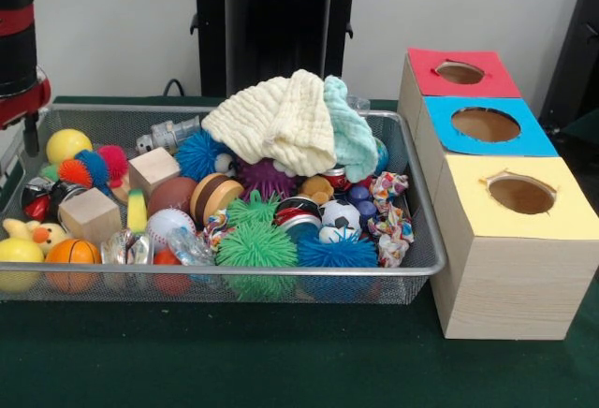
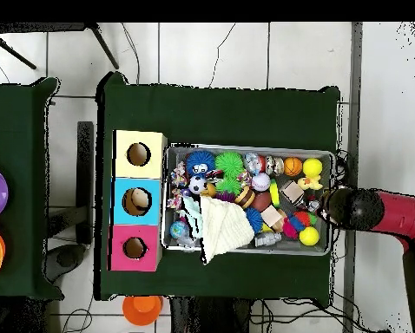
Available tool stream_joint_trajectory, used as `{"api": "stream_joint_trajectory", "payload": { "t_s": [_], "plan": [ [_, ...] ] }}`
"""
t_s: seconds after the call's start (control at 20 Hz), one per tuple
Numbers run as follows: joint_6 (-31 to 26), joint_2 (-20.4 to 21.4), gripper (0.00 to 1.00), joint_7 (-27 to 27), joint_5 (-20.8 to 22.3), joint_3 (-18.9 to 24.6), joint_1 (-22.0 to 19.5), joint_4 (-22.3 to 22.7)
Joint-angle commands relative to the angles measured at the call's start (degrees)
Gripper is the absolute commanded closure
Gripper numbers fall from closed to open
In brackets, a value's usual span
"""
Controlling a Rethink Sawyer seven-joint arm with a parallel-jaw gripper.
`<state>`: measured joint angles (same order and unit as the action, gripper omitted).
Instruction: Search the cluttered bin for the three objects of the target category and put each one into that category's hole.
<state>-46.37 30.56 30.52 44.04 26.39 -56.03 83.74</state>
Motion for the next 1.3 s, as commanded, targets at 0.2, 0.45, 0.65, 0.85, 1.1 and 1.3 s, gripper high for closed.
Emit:
{"api": "stream_joint_trajectory", "payload": {
  "t_s": [0.2, 0.45, 0.65, 0.85, 1.1, 1.3],
  "plan": [
    [5.79, -3.05, 0.0, -4.87, 1.03, 4.19, -2.44, 4.74],
    [7.89, -5.37, 0.0, -5.17, 3.1, 4.16, -2.18, 3.01],
    [8.55, -5.45, 0.0, -5.05, 2.84, 4.56, -1.92, 2.88],
    [9.31, -6.43, 0.0, -4.45, 2.46, 4.95, -2.09, 2.75],
    [9.52, -6.42, 0.0, -3.66, 1.88, 5.38, -1.79, 3.2],
    [9.61, -5.95, 0.0, -3.3, 1.22, 6.01, -1.71, 3.65]
  ]
}}
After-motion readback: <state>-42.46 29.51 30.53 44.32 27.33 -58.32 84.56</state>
